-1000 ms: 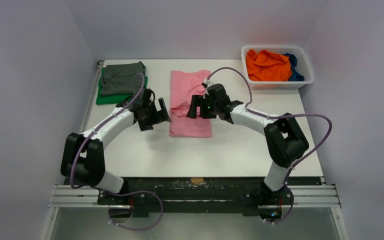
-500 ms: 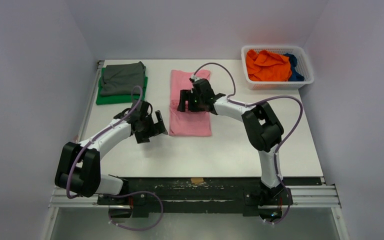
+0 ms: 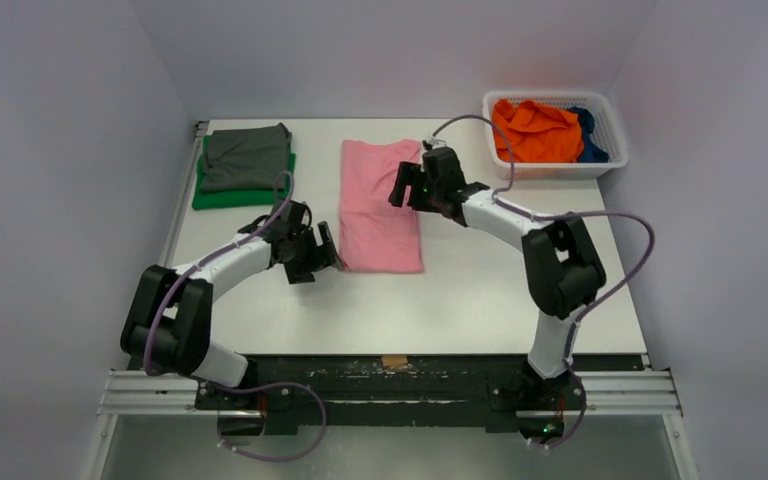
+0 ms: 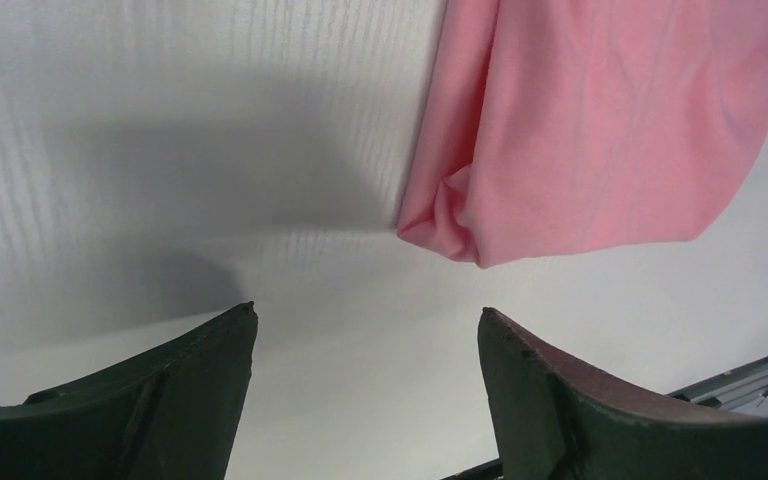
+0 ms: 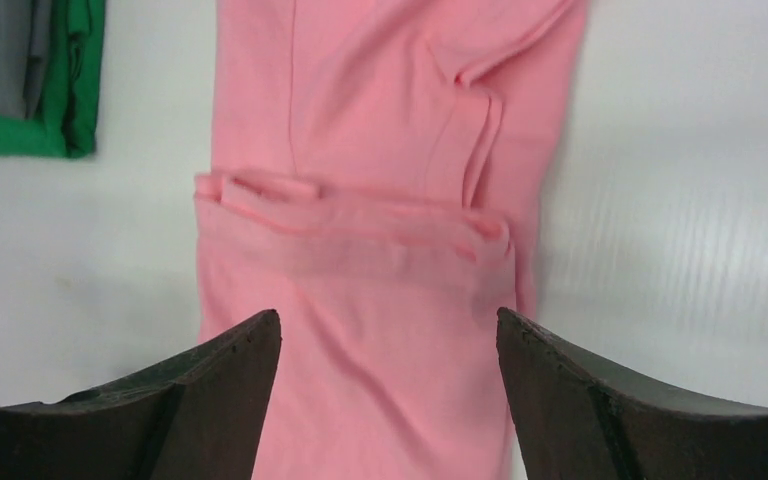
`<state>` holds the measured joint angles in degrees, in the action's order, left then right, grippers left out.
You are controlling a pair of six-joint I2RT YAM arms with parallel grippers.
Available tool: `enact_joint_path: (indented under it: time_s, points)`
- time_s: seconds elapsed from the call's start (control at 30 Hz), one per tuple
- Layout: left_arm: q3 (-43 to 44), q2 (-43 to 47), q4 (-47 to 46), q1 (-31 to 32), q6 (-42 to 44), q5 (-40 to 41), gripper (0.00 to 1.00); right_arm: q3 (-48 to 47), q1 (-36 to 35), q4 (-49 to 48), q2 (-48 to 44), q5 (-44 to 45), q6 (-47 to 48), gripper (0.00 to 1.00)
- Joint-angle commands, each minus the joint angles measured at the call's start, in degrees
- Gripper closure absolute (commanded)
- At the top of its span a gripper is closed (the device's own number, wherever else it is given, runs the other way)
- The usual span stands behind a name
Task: Fold and stack the t-shirts
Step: Fold the folded rectangular tshirt in 1/3 of the way, then grab one side of the 2/3 rectangular tshirt with both arms
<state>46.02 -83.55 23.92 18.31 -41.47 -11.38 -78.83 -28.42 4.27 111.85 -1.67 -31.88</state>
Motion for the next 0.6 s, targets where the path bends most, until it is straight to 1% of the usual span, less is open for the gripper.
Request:
enact_joint_path:
  time_s: [0.0,0.1,0.13,0.23,0.3,0.4,0.47,0.53,0.57]
  points:
    - [1.1,-4.4,-4.4,1.2,-0.5,-4.1,0.26,12.6,-0.9,-1.7,-14.0,3.9,-3.2,0.22]
    - [2.2,-7.4,-5.5,1.8,-0.3,-5.6,0.35,21.5,-0.8,-1.9,-19.1,2.5,-5.2,0.24]
    - [2.6,-8.3,-5.8,2.0,-0.2,-5.2,0.38,23.5,-0.8,-1.8,-20.5,2.0,-5.4,0.26]
    - [4.1,-10.8,-5.2,2.1,0.1,-4.2,0.51,28.8,-0.8,-1.4,-22.4,-1.2,-5.6,0.31]
    - [4.6,-12.1,-5.4,2.4,0.1,-4.8,0.54,30.9,-0.8,-1.3,-23.2,-2.0,-5.8,0.36]
    - [5.6,-13.7,-6.0,3.0,-0.1,-4.7,0.63,34.1,-0.8,-3.5,-23.6,-3.3,-6.9,0.49]
    - [6.6,-15.6,-5.7,3.2,-0.2,-4.7,0.77,35.0,-0.8,-3.9,-22.5,-4.3,-7.1,0.52]
    - [7.5,-17.1,-5.4,3.2,0.0,-4.9,1.0,35.1,-0.8,-5.6,-20.8,-5.7,-6.9,0.54]
    - [7.6,-17.5,-5.3,3.2,0.0,-4.6,1.0,34.9,-0.8,-5.9,-19.9,-6.0,-7.1,0.55]
